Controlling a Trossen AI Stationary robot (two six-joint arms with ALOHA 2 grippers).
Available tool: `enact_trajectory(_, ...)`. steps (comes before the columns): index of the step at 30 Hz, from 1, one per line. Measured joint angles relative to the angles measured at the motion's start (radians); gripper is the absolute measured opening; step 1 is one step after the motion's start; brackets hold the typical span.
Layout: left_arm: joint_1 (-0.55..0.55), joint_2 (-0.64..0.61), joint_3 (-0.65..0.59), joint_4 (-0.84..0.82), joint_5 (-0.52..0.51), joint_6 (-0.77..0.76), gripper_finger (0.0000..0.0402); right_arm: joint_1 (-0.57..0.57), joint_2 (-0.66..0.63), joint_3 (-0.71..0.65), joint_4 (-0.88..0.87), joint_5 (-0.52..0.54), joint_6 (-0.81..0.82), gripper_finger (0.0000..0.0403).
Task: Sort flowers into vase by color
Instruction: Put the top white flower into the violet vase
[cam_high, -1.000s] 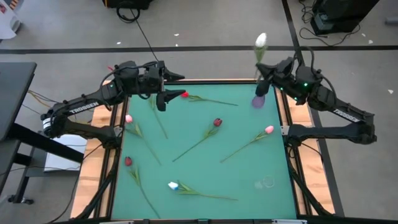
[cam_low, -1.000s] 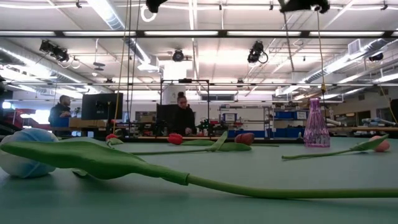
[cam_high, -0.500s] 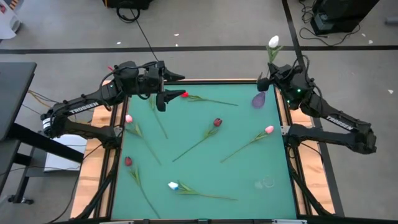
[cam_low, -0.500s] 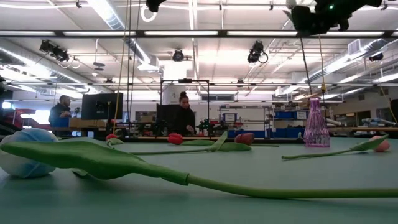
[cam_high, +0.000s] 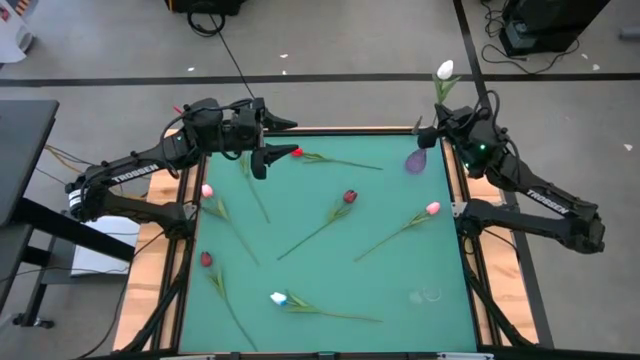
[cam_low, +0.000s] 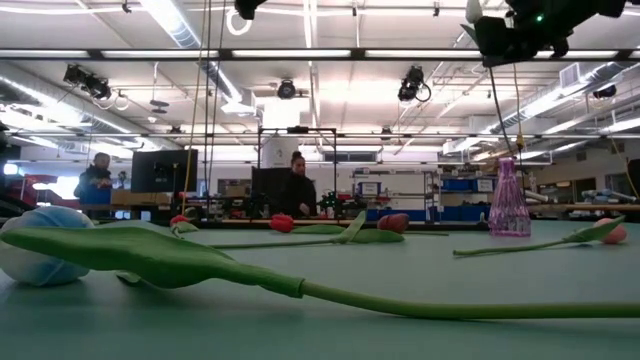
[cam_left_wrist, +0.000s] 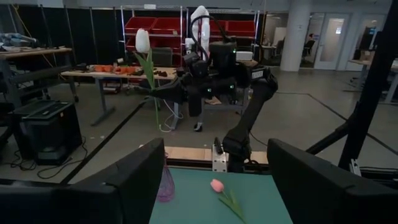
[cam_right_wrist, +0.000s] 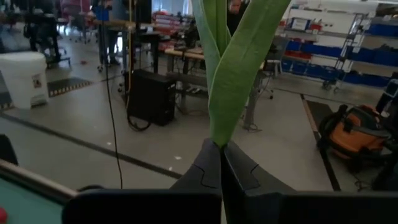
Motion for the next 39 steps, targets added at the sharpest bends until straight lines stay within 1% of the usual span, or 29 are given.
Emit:
enact_trajectory(5, 0.0, 0.0, 0.0, 0.0, 0.0, 0.0, 0.0291, 0.0, -0.013, -0.099, 0.089, 0.043, 0.02, 0.0)
enact_trajectory(9, 0.0, 0.0, 0.0, 0.0, 0.0, 0.0, 0.0291, 0.0, -0.012, -0.155, 0.173, 0.043, 0.023, 0.0001)
enact_trajectory(17, 0.0, 0.0, 0.0, 0.0, 0.0, 0.0, 0.0291, 0.0, -0.012, -0.155, 0.214, 0.029, -0.006, 0.0001)
enact_trajectory(20, 0.0, 0.0, 0.0, 0.0, 0.0, 0.0, 0.0291, 0.0, -0.011, -0.141, 0.217, 0.008, -0.019, 0.0001)
enact_trajectory(27, 0.0, 0.0, 0.0, 0.0, 0.0, 0.0, 0.0291, 0.001, -0.011, -0.135, 0.2, 0.008, -0.029, 0.0002)
enact_trajectory(34, 0.0, 0.0, 0.0, 0.0, 0.0, 0.0, 0.0291, 0.002, -0.012, -0.143, 0.164, 0.001, 0.009, 0.0002)
enact_trajectory(39, 0.0, 0.0, 0.0, 0.0, 0.0, 0.0, 0.0291, 0.002, -0.007, -0.205, 0.202, -0.014, 0.077, 0.0004)
